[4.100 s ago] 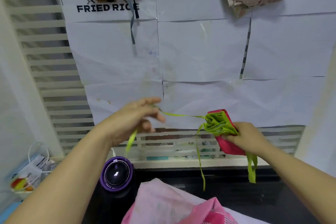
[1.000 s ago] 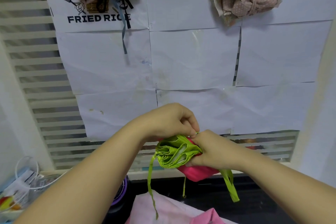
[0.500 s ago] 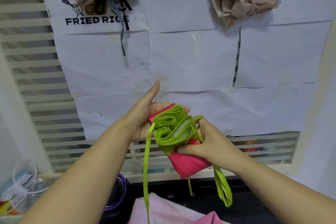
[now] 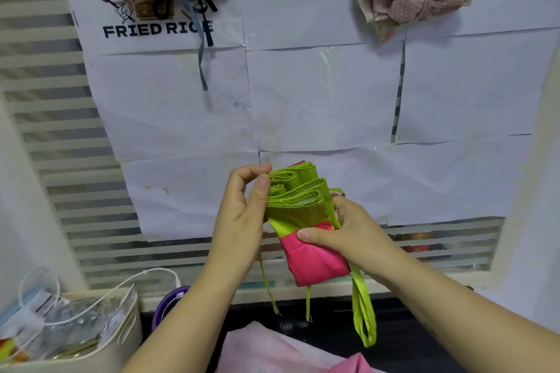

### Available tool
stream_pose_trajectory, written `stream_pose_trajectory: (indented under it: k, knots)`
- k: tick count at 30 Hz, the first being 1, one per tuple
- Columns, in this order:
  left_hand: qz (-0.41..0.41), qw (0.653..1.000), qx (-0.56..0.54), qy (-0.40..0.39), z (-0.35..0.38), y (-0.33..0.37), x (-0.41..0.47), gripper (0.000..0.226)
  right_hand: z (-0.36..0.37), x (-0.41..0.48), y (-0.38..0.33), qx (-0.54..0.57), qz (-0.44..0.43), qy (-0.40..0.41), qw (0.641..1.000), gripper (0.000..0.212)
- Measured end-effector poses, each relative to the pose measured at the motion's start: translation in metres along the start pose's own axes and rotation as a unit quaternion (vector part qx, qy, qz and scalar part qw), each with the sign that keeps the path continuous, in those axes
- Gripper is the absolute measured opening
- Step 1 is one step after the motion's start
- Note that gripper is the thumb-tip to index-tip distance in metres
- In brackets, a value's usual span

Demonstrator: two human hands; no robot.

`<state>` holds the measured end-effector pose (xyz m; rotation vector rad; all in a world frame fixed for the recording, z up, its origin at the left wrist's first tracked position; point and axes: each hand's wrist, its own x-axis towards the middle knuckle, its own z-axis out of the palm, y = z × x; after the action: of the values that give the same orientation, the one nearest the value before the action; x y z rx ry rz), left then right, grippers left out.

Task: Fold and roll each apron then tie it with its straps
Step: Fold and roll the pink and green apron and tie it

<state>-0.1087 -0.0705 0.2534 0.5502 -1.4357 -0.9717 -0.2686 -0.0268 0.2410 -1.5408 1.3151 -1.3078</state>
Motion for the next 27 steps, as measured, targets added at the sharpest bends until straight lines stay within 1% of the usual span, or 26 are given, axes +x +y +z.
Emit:
stream_pose_trajectory:
  k: [2, 5, 7, 8, 9, 11, 13, 20, 22, 25, 27]
  knots:
    - [-0.014, 0.999, -0.037, 0.011, 0.002, 0.002, 0.001, 0.024, 0.000, 0.000, -0.001, 0.048, -0.007, -0.016, 0.999, 0.048]
    - [-0.026, 0.999, -0.019, 0.008, 0.006, 0.001, 0.001, 0.016, -0.001, -0.002, -0.007, 0.124, -0.003, -0.035, 0.992, 0.039]
    - [-0.023, 0.999, -0.001, 0.024, 0.008, -0.001, -0.001, 0.025, -0.002, -0.003, -0.010, 0.144, 0.004, -0.043, 0.989, 0.034]
    - [-0.014, 0.999, 0.014, 0.030, 0.010, -0.001, -0.002, 0.032, -0.003, -0.003, -0.011, 0.146, 0.007, -0.044, 0.988, 0.032]
    - [0.002, 0.999, 0.038, 0.037, 0.011, 0.000, -0.004, 0.034, -0.004, -0.003, -0.011, 0.146, 0.010, -0.044, 0.988, 0.031]
    - [0.045, 0.993, 0.101, 0.051, 0.013, 0.002, -0.004, 0.019, -0.004, -0.004, -0.012, 0.145, 0.015, -0.042, 0.988, 0.031]
    - [0.059, 0.989, 0.126, 0.055, 0.013, 0.002, -0.004, 0.018, -0.005, -0.004, -0.013, 0.151, 0.018, -0.042, 0.987, 0.035]
    - [0.013, 0.994, 0.097, 0.039, 0.013, -0.008, -0.015, 0.022, -0.008, -0.005, -0.012, 0.242, 0.054, -0.050, 0.968, 0.035]
    - [0.000, 0.994, 0.098, 0.043, 0.014, -0.011, -0.020, 0.024, -0.009, -0.005, -0.010, 0.248, 0.060, -0.048, 0.966, 0.036]
    - [-0.049, 0.992, 0.076, 0.085, 0.013, -0.012, -0.021, 0.015, -0.009, -0.006, -0.009, 0.240, 0.063, -0.048, 0.968, 0.037]
    - [-0.085, 0.990, 0.070, 0.083, 0.012, -0.013, -0.020, 0.013, -0.009, -0.006, -0.010, 0.228, 0.055, -0.042, 0.971, 0.034]
